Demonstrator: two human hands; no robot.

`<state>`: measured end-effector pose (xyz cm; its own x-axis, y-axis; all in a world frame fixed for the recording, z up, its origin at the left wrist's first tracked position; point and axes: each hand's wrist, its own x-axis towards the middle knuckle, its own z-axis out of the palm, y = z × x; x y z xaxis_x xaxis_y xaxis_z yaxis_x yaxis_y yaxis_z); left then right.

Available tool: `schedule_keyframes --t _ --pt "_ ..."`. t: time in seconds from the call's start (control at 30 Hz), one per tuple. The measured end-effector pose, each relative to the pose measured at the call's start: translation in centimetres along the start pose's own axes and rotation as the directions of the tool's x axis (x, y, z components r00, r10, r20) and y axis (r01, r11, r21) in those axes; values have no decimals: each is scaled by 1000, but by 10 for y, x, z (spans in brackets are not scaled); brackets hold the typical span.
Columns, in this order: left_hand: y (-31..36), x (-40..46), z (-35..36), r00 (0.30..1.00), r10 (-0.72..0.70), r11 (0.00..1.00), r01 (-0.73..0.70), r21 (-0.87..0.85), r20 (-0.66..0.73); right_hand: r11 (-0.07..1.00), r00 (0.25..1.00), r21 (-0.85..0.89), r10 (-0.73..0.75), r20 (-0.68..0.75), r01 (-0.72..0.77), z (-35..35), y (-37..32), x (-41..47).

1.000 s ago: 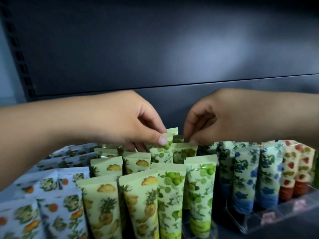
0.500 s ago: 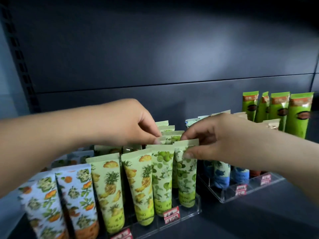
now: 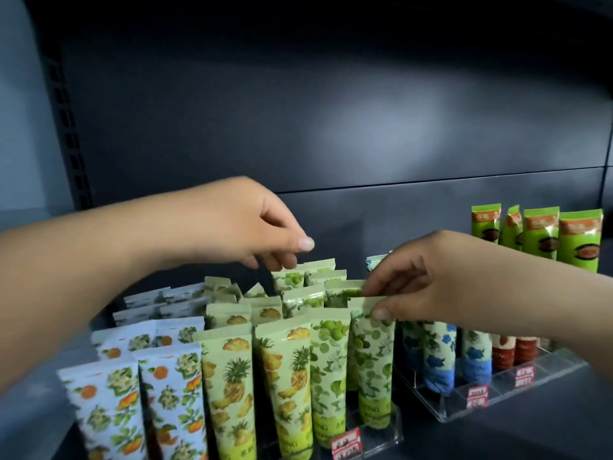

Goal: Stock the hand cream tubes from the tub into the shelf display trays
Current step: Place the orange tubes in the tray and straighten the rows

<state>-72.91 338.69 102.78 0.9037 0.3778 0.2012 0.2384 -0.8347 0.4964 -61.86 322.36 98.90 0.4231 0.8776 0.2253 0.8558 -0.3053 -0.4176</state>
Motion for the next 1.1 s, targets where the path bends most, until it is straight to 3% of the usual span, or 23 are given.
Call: schedule_keyframes --t 0.1,0.17,0.37,0.5,0.73,0.87,1.1 --pt "-7 5 -15 997 -6 999 2 -52 -79 999 1000 -33 5 -5 -5 -6 -2 2" --pt "-15 9 -21 996 -14 1000 14 6 -88 999 1000 -50 10 -24 -11 -13 -4 4" --pt "-42 14 -18 979 -191 904 150 401 66 996 995 -85 -43 -88 36 -33 -26 26" --pt "-44 24 -9 939 -290 886 190 424 185 996 991 -67 -65 -117 57 -37 -38 54" --pt "-46 50 3 899 -366 849 217 481 241 995 993 46 -80 -86 84 -33 -46 95" --pt "-53 59 5 892 -376 863 239 445 250 995 995 44 -87 -58 89 -29 -44 112" --pt "-60 60 -6 896 -340 936 292 197 287 997 997 8 -83 7 83 -20 -46 127"
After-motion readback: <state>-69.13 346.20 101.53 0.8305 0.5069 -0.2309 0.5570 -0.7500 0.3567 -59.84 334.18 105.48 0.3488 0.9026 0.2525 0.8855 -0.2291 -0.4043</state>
